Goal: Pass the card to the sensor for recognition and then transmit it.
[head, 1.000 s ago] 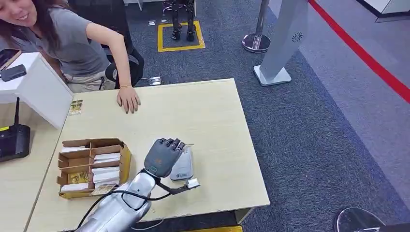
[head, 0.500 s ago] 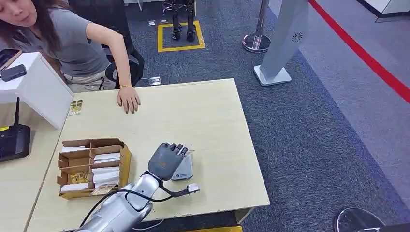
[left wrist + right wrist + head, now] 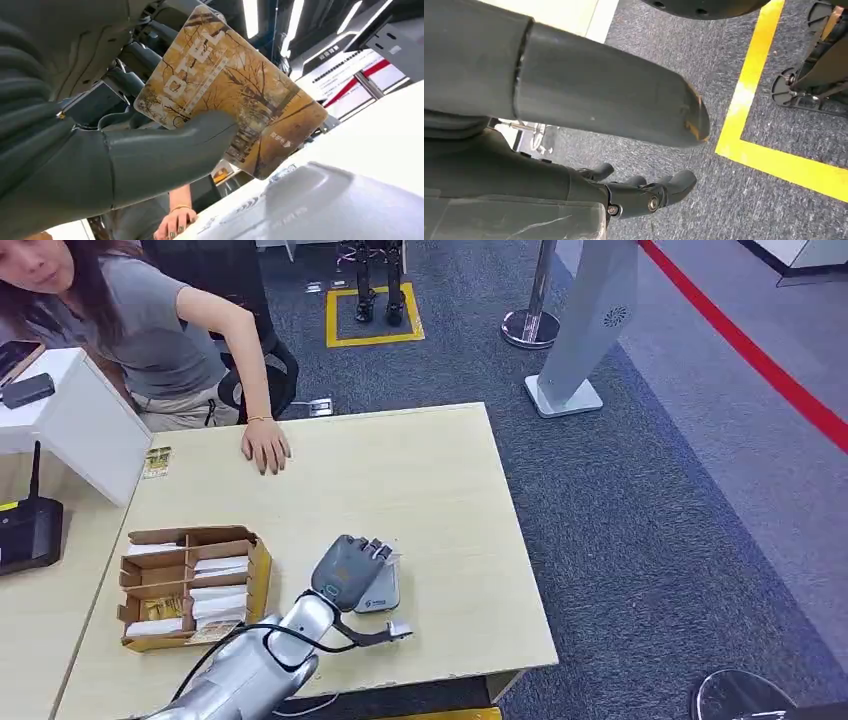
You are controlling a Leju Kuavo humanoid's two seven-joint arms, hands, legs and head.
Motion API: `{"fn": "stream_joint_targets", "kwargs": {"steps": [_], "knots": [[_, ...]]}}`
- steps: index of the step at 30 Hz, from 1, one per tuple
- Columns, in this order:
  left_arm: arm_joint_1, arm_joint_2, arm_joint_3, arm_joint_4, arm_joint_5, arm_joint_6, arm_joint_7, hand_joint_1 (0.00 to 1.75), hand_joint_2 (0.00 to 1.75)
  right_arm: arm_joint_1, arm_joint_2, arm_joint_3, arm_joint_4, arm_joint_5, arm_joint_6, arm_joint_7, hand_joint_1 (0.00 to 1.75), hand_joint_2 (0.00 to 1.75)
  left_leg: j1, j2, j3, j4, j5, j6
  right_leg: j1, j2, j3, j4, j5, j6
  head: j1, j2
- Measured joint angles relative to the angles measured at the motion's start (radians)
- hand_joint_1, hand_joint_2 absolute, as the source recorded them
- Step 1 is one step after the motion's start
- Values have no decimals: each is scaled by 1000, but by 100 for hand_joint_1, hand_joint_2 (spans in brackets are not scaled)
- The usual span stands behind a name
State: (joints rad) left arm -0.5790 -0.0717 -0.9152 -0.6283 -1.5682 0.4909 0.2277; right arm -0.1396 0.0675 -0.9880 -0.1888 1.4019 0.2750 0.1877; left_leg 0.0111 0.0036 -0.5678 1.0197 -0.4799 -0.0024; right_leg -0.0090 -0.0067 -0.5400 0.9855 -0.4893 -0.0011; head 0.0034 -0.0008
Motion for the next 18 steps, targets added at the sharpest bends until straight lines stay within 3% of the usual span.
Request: {"fn": "stream_joint_targets", "kwargs": {"steps": [18], "knots": [[-9, -16, 0, 3, 10, -29, -32, 175, 175, -6, 0, 1, 0, -5, 0, 0, 0, 0, 0, 0, 0, 0, 0, 0, 0, 0, 0, 0, 0, 0, 0, 0]]}}
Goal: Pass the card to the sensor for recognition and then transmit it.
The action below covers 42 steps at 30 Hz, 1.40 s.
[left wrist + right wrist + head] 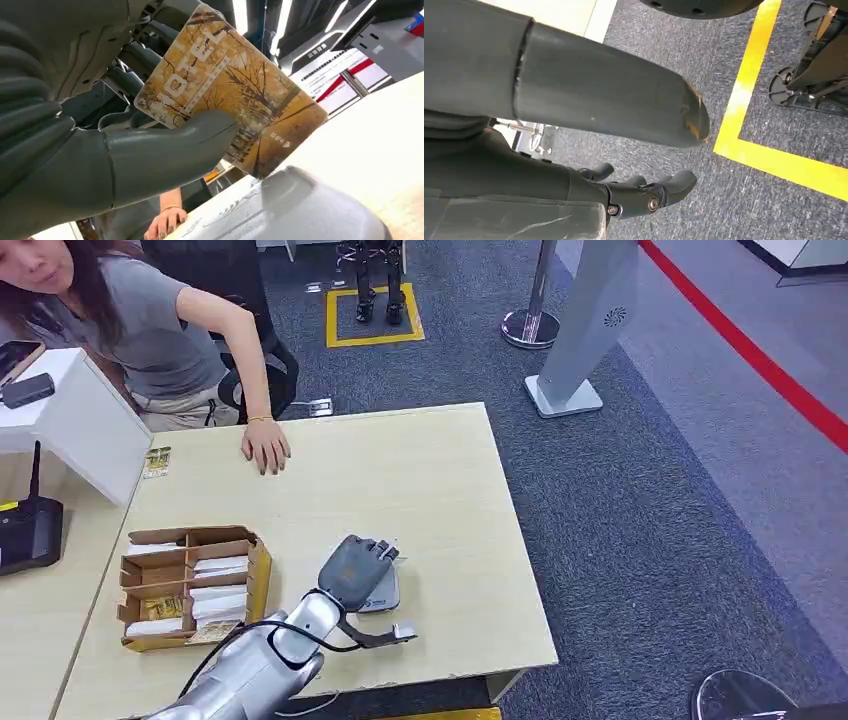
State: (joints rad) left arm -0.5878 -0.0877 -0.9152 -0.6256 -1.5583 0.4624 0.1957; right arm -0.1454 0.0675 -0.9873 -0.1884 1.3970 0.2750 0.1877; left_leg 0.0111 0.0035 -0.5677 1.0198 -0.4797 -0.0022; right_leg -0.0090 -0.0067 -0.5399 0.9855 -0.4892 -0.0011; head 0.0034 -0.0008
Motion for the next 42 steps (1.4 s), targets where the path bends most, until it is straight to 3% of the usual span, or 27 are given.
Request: {"fn": "stream_joint_targets", "kwargs": {"steps": [4, 8, 11, 17, 23, 27, 33, 37, 42], "knots": [[-21, 10, 0, -1, -7, 18, 54, 175, 175, -1, 0, 1, 0, 0, 0, 0, 0, 0, 0, 0, 0, 0, 0, 0, 0, 0, 0, 0, 0, 0, 0, 0], [-66, 54, 0, -28, -10, 44, 115, 175, 175, 1, 1, 5, 0, -3, -2, 0, 0, 0, 0, 0, 0, 0, 1, 0, 0, 0, 0, 1, 0, 0, 0, 0], [-105, 108, 0, -73, -10, 61, 165, 175, 175, 4, 1, 5, 0, -5, -9, 0, 0, 0, 0, 0, 0, 0, 1, 0, 0, 0, 0, 1, 1, -1, 0, 0], [-158, 229, 13, -185, -10, 65, 178, 175, 175, 17, 2, 6, 0, -15, -14, -11, 0, 0, 0, 1, 0, 0, 2, -1, 0, 0, 0, 2, 1, -1, 0, 0], [-131, 284, 189, -280, 43, 138, 95, 175, 175, 35, 4, 6, 0, -35, -20, -26, 0, 0, 0, 0, 0, 0, 2, -1, 0, 0, -1, 2, 1, -1, 0, 0], [-101, 291, 345, -319, 243, 155, -16, 175, 175, 45, 4, 5, 0, -47, -32, -36, 0, 0, 0, 1, 0, 0, 2, -1, 0, 1, -1, 2, 1, -1, 0, 0], [-91, 298, 577, -331, 585, 125, -194, 175, 175, 54, 4, 3, 0, -58, -32, -36, 0, 0, 1, 3, 0, 0, 2, -2, 0, 2, -2, 2, 2, -2, 0, 0], [-88, 299, 664, -331, 658, 117, -238, 175, 175, 53, 4, 0, 0, -62, -33, -36, 0, 0, 1, 2, -1, 0, 2, -2, 1, 2, -2, 2, 2, -2, 0, 0], [-82, 299, 714, -328, 686, 114, -257, 175, 175, 53, 4, -1, 0, -63, -32, -36, 0, 0, 1, 2, -1, 0, 2, -2, 0, 2, -2, 2, 2, -2, 0, 0]]}}
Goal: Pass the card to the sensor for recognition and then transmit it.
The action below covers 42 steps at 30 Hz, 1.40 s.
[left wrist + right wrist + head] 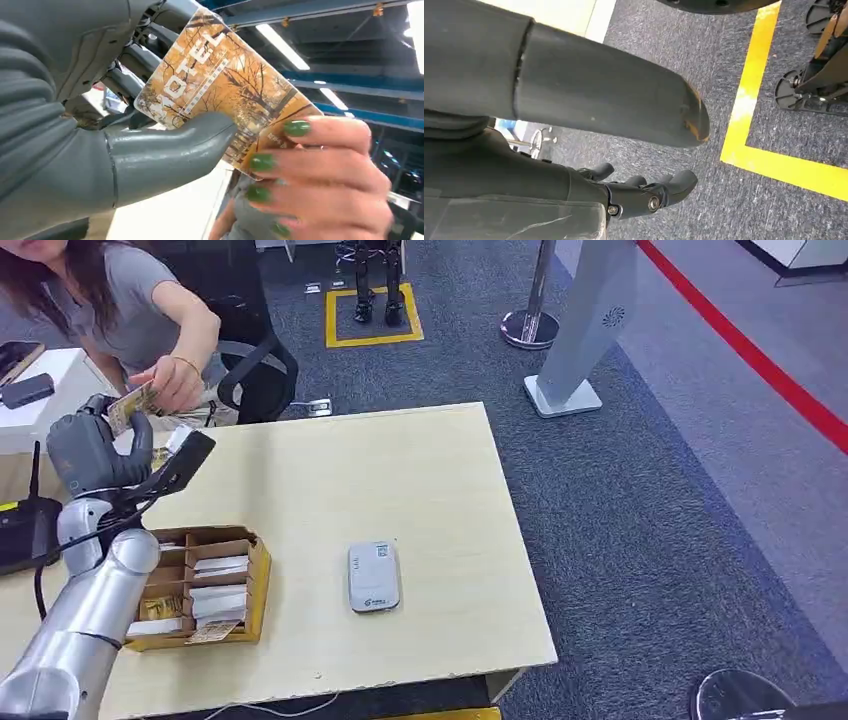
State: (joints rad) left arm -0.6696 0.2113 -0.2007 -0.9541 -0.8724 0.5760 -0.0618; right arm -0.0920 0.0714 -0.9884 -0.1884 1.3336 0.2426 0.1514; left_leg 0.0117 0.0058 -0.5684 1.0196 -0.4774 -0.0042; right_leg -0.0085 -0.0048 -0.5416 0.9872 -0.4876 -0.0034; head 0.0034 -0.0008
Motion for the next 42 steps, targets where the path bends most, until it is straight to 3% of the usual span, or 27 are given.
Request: {"fn": "stream_joint_targets", "kwargs": {"steps": [7, 8, 9, 32, 38, 42], "knots": [[6, -1, 24, 6, 12, 4, -21, 169, 175, 0, 0, -1, 0, -2, 1, 0, 0, 0, 0, 0, 0, 0, 0, 0, 0, 0, 0, 0, 0, 0, 0, 0], [6, -1, 25, 6, 13, 4, -22, 31, 175, 0, 0, -1, 0, -2, 1, 0, 0, 0, 0, 0, 0, 0, 0, 0, 0, 0, 0, 0, 0, 0, 0, 0], [6, -1, 26, 6, 14, 4, -23, 0, 175, 0, 0, -1, 0, -2, 1, 0, 0, 0, 0, 0, 0, 0, 0, 0, 0, 0, 0, 0, 0, 0, 0, 0], [37, 0, 27, -30, 15, 19, -35, 0, 175, 0, 0, -1, 0, -3, 1, 0, 0, 0, 0, 0, 0, 0, 0, 0, 0, 0, 0, 0, 0, 0, 0, 0], [93, 0, 27, -129, -49, 21, -41, 0, 175, 0, 0, -1, 0, -8, 1, -5, 0, 0, 0, 0, 0, 0, 0, 0, 0, 0, 0, 0, 0, 0, 0, 0], [207, 1, -1, -308, -133, 4, -5, 0, 175, 2, 0, -4, 0, -24, -2, -6, 0, 0, 0, 1, -1, 0, 0, 0, 0, 1, -1, 0, 0, 0, 0, 0]]}}
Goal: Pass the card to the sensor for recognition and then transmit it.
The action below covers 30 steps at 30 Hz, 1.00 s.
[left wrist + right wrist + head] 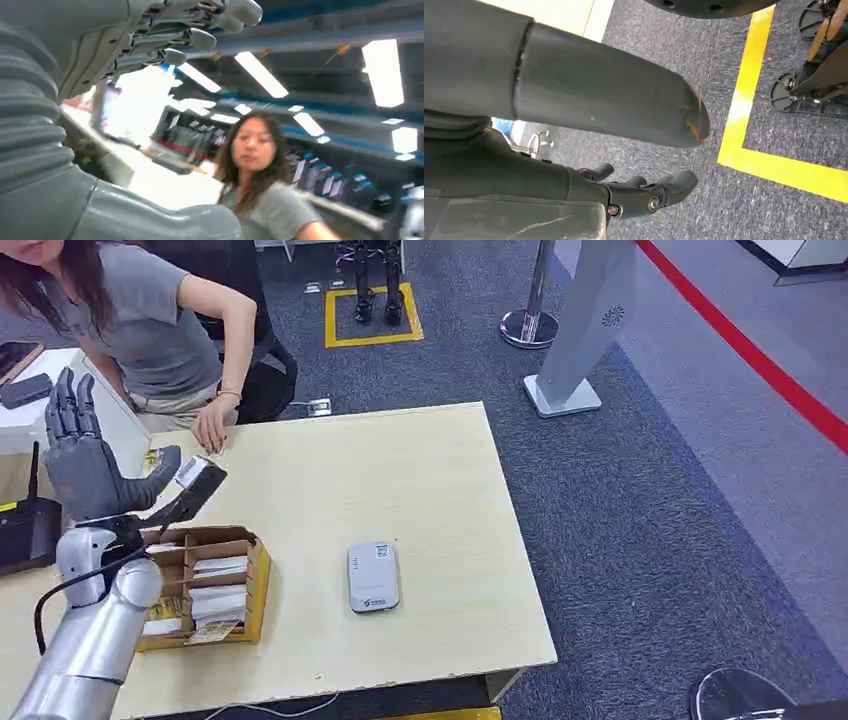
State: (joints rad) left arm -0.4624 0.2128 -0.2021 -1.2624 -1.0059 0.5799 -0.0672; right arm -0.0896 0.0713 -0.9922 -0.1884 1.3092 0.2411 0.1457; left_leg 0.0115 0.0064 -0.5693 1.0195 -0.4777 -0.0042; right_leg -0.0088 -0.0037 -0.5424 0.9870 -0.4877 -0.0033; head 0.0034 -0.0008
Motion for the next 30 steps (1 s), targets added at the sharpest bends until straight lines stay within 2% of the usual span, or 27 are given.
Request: {"fn": "stream_joint_targets", "kwargs": {"steps": [3, 7, 11, 13, 18, 23, 27, 30], "knots": [[114, 21, -14, -159, -34, 15, 25, 0, 175, 3, 0, -8, 0, -16, -4, 0, 0, 0, 0, 3, 0, -1, -1, 0, 0, 3, -1, 0, 0, 0, 0, 0], [336, 75, 4, -395, -140, 53, 54, 0, 175, 14, 0, -26, 0, -32, -11, 3, 0, 0, 0, 5, -1, -1, -3, 1, 0, 5, -2, 0, -1, 0, 0, 0], [567, 116, 115, -590, -250, 56, 65, 0, 175, 21, 0, -44, 0, -46, -18, 6, 0, 0, 1, 6, 0, -2, -4, -1, 0, 5, -3, 0, -3, -2, -1, 0], [643, 116, 176, -656, -293, 56, 53, 0, 175, 23, 0, -49, 0, -52, -19, 6, 0, 0, 1, 4, -1, -2, -4, -1, 0, 2, -2, 0, -4, -1, -1, 0], [816, 68, 351, -820, -368, 56, 16, 0, 175, 23, 0, -63, 0, -58, -22, 9, 0, 0, 1, 3, -1, -2, -4, -1, 0, 2, -2, 0, -5, 0, -1, 0], [904, -1, 488, -892, -369, 56, -32, 0, 175, 23, 3, -73, 0, -64, -34, 9, 0, 0, 0, 2, -1, -2, -4, -1, 0, 1, -1, -1, -5, 0, -1, 0], [946, -49, 557, -898, -414, 53, -34, 0, 175, 23, 4, -77, 0, -66, -40, 7, 0, 0, 1, 1, 0, -2, -4, -1, 0, 0, 0, -1, -5, 0, -1, 0], [964, -67, 565, -895, -454, 50, -15, 0, 175, 22, 4, -81, 0, -66, -40, 7, 0, 0, 1, 0, 0, -2, -4, -1, 0, -1, 0, -1, -5, 0, -1, 0]]}}
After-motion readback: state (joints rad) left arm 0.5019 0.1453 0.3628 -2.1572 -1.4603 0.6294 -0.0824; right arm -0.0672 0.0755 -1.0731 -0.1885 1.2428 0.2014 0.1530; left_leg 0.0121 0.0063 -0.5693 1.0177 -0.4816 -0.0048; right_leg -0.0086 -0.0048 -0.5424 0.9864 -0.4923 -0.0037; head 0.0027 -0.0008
